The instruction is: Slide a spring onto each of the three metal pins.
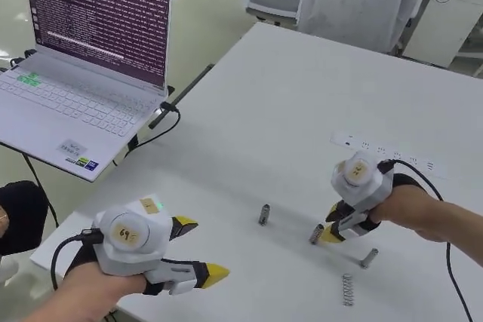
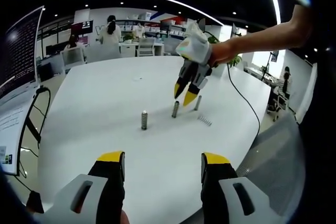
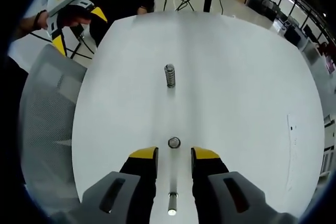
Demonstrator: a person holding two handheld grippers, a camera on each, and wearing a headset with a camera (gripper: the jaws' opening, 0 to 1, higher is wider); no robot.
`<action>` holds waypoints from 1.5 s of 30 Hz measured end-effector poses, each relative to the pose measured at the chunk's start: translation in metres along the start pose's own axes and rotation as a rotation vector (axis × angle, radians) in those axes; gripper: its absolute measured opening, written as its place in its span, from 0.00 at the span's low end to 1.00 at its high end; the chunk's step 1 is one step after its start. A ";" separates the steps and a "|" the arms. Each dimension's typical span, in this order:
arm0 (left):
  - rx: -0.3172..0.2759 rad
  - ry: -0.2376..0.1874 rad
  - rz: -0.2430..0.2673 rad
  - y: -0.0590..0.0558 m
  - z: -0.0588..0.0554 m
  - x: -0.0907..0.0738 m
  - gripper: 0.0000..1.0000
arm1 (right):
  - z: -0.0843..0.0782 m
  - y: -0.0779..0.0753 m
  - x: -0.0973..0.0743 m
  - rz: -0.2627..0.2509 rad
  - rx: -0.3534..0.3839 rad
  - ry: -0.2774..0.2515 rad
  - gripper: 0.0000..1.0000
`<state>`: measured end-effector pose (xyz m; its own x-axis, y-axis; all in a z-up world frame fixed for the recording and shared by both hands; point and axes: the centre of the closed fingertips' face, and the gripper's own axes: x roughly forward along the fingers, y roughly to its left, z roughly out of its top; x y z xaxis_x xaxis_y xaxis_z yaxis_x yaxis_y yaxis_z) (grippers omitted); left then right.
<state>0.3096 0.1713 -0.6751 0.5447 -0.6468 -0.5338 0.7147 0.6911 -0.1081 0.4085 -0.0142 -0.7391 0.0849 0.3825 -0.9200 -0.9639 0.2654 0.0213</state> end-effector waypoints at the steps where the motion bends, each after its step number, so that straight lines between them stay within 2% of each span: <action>1: 0.001 0.000 0.000 0.000 0.000 0.000 0.54 | 0.000 0.000 -0.002 -0.007 0.009 -0.009 0.23; 14: 0.016 -0.010 -0.006 -0.003 0.006 -0.004 0.54 | -0.004 0.008 -0.019 -0.044 0.126 -0.115 0.26; 18: 0.015 -0.016 -0.009 -0.004 0.007 -0.004 0.54 | -0.006 0.012 -0.025 -0.048 0.190 -0.163 0.26; 21: 0.014 -0.015 -0.013 -0.006 0.007 -0.004 0.54 | -0.005 0.015 -0.029 -0.049 0.261 -0.219 0.29; 24: 0.013 -0.014 -0.017 -0.007 0.007 -0.004 0.55 | -0.010 0.019 -0.030 -0.053 0.297 -0.246 0.31; 28: 0.016 -0.013 -0.021 -0.007 0.007 -0.003 0.55 | -0.016 0.028 -0.030 -0.060 0.348 -0.281 0.34; 32: 0.017 -0.014 -0.023 -0.006 0.009 -0.002 0.55 | -0.016 0.038 -0.034 -0.055 0.404 -0.351 0.37; 38: 0.018 -0.012 -0.028 -0.005 0.011 0.000 0.57 | -0.023 0.049 -0.037 -0.065 0.420 -0.370 0.41; 45: 0.023 -0.011 -0.034 -0.004 0.012 0.002 0.57 | -0.033 0.055 -0.046 -0.103 0.460 -0.408 0.43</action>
<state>0.3131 0.1632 -0.6658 0.5246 -0.6737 -0.5205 0.7427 0.6610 -0.1070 0.3438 -0.0459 -0.7088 0.3485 0.6177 -0.7050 -0.7461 0.6381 0.1904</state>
